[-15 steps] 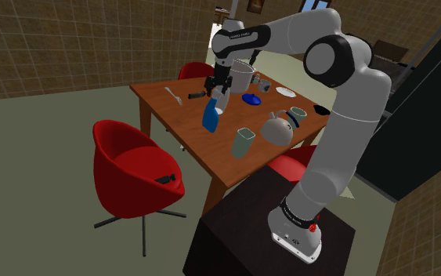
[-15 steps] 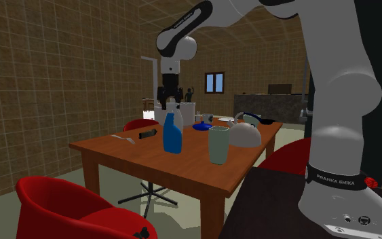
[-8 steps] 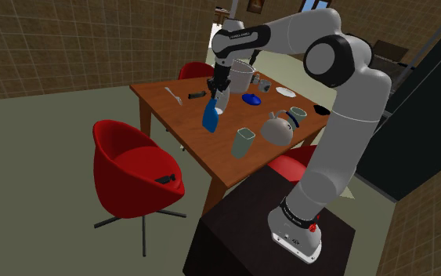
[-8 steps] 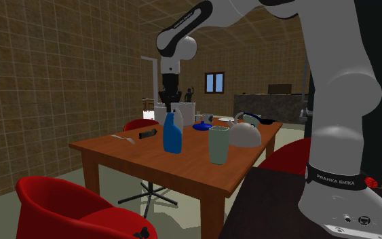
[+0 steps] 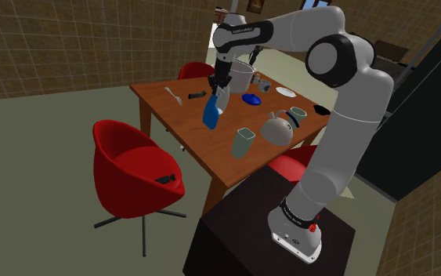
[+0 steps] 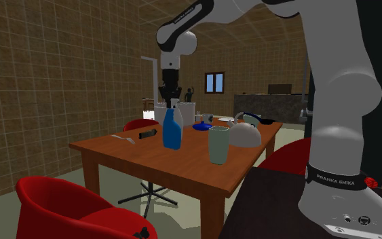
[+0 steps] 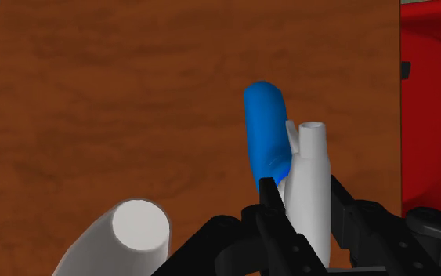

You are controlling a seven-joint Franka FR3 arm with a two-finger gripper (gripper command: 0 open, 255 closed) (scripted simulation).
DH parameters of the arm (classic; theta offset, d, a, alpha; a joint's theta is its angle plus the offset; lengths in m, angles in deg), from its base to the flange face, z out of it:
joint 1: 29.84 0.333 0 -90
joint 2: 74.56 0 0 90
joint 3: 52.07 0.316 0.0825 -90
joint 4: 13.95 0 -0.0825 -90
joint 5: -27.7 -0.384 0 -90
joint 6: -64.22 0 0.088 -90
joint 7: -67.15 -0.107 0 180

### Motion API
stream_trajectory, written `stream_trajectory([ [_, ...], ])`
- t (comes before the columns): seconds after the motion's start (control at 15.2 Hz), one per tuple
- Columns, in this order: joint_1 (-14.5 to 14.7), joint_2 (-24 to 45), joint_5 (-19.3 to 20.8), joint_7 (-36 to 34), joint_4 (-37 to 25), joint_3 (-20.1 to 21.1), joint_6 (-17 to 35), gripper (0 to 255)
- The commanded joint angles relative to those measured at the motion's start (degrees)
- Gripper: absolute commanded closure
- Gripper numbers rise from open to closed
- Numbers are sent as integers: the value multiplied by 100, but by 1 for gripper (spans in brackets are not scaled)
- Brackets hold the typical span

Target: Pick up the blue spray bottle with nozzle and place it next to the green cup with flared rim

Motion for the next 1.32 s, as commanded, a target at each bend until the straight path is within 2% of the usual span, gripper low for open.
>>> stream_trajectory([
  [0.0,0,-27,8,-7,-128,-2,-155,255],
  [1.25,-20,-106,35,-42,-1491,-19,-1594,255],
])
